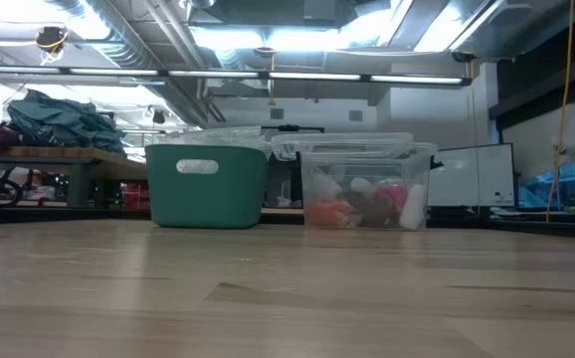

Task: Roll bandage
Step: Close the transparent zip bag

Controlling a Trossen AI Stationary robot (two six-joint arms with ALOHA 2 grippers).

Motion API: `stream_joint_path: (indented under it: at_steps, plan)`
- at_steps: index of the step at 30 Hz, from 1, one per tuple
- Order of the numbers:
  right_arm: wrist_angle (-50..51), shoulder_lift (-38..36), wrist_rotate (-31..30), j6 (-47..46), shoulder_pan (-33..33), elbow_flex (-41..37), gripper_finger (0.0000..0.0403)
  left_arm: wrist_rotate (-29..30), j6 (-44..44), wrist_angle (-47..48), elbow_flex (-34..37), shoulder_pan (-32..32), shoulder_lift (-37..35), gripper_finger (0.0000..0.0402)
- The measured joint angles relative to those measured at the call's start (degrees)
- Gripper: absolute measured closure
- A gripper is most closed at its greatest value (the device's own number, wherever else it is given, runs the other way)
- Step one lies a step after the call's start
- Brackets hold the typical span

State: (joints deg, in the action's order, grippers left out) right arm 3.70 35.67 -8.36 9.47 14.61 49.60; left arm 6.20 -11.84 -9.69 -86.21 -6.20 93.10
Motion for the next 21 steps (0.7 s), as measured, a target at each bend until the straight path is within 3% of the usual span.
stream_joint_path:
  at_steps: [14,21]
  plan:
    - [7.2,9.2,2.0,0.4,0.0,-0.1,0.0402,0.0,-2.1,5.9,0.0,-2.9,0.0,0.0254]
    - [10.3,11.3,2.0,0.5,0.0,-0.1,0.0402,0.0,-2.1,6.0,0.0,-3.9,0.0,0.0219]
